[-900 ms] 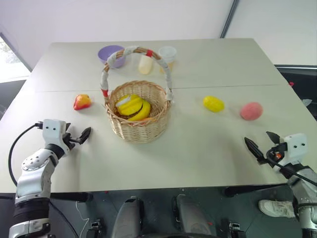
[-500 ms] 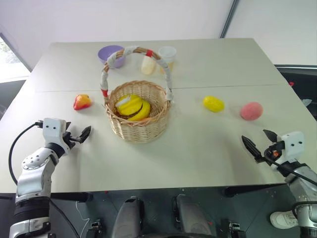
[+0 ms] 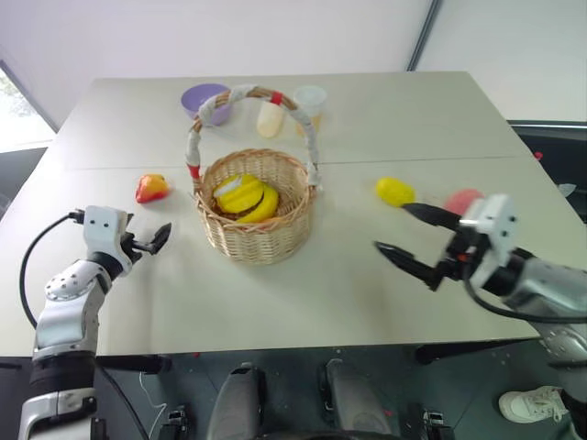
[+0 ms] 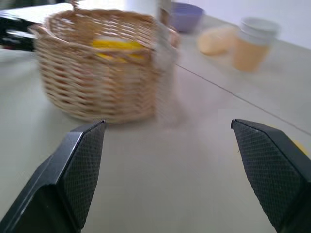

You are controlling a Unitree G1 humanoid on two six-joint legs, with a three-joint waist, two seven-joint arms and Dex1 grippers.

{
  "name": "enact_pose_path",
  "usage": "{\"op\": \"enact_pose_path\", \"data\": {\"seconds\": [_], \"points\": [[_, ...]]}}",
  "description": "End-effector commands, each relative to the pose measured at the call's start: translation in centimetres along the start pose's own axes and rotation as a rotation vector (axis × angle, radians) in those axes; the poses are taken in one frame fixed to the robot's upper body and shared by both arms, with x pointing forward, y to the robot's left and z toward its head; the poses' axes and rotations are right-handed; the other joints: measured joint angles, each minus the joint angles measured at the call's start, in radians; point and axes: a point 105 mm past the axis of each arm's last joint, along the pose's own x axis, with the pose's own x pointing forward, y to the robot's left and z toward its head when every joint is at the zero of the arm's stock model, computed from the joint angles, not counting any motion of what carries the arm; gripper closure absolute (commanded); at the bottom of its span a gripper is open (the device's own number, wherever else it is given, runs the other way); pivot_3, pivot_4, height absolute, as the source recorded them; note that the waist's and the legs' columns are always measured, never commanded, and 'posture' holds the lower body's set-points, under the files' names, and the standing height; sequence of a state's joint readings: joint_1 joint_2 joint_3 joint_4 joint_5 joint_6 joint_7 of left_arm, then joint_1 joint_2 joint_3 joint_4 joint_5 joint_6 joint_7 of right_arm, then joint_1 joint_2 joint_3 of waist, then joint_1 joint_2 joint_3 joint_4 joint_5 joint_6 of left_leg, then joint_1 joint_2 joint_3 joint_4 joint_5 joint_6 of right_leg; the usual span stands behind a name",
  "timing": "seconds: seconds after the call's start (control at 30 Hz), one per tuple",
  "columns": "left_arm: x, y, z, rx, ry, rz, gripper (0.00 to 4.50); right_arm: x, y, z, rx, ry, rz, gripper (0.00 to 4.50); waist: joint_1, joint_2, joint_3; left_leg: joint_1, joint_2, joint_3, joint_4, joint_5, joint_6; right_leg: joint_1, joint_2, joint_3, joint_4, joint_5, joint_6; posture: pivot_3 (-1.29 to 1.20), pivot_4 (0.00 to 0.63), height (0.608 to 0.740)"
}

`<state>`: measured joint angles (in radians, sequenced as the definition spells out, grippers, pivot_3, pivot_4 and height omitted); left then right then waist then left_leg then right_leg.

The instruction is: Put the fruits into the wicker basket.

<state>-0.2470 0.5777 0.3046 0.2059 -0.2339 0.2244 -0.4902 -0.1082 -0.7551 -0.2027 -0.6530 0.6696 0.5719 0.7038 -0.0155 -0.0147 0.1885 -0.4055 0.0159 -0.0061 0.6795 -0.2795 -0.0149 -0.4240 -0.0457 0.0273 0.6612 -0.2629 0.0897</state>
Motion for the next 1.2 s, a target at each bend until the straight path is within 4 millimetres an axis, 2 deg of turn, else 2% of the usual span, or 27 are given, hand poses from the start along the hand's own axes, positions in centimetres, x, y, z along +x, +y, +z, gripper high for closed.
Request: {"op": "enact_pose_path", "data": {"seconds": [0.03,0.33,0.6,0.77,0.87,0.97,1.1,1.2], "points": [[0.9,1.7,2.7,0.087,-0.044,0.070,0.00,2.4,2.1,2.2,-0.075,-0.056,0.109,0.18,0.002,0.000,0.000,0.000,0.000,0.000,0.000,0.000,0.000,0.000,0.000,0.000,0.000,0.000,0.000,0.00,0.150,0.740],[4.5,2.0,3.8,0.129,0.043,0.074,0.00,6.0,2.7,3.1,-0.157,-0.081,0.171,0.18,0.005,-0.001,0.000,-0.002,-0.002,0.000,0.001,-0.001,0.001,-0.001,-0.002,-0.001,0.000,0.000,0.000,0.00,0.150,0.740],[7.0,1.4,3.8,0.108,0.096,0.054,0.00,6.9,3.6,3.1,-0.169,-0.096,0.190,0.18,0.002,-0.002,0.000,-0.002,-0.002,0.000,0.002,-0.001,0.001,-0.001,-0.001,-0.001,0.000,0.000,0.000,0.00,0.150,0.740],[7.9,1.5,3.3,0.089,0.139,0.069,0.00,7.1,3.6,3.0,-0.176,-0.096,0.167,0.18,0.002,-0.002,0.000,-0.003,-0.002,0.000,0.002,-0.001,0.001,-0.002,-0.001,-0.002,0.001,0.000,0.000,0.00,0.150,0.740],[8.1,1.5,3.5,0.091,0.132,0.070,0.90,7.0,3.5,2.9,-0.181,-0.092,0.153,0.00,0.002,-0.002,0.000,-0.003,-0.002,0.000,0.002,-0.001,0.001,-0.002,-0.001,-0.002,0.001,0.000,0.000,0.00,0.150,0.740],[8.1,1.8,3.5,0.108,0.143,0.083,2.18,7.1,3.4,2.9,-0.185,-0.093,0.148,0.00,0.002,-0.002,0.000,-0.003,-0.002,0.000,0.002,-0.001,0.001,-0.002,-0.001,-0.002,0.001,0.000,0.000,0.00,0.150,0.740],[7.4,2.8,3.9,0.118,0.124,0.097,2.18,7.2,3.2,3.0,-0.197,-0.093,0.142,0.00,0.001,-0.002,0.000,-0.003,-0.002,0.000,0.002,-0.001,0.001,-0.002,-0.001,-0.002,0.001,0.000,0.000,0.00,0.150,0.740],[5.8,3.2,5.6,0.066,0.007,0.037,2.18,7.0,3.0,3.2,-0.205,-0.093,0.137,0.00,-0.005,-0.002,0.000,-0.003,-0.001,0.000,0.002,-0.001,0.001,-0.003,-0.001,-0.001,0.002,0.000,0.000,0.00,0.150,0.740]]}}
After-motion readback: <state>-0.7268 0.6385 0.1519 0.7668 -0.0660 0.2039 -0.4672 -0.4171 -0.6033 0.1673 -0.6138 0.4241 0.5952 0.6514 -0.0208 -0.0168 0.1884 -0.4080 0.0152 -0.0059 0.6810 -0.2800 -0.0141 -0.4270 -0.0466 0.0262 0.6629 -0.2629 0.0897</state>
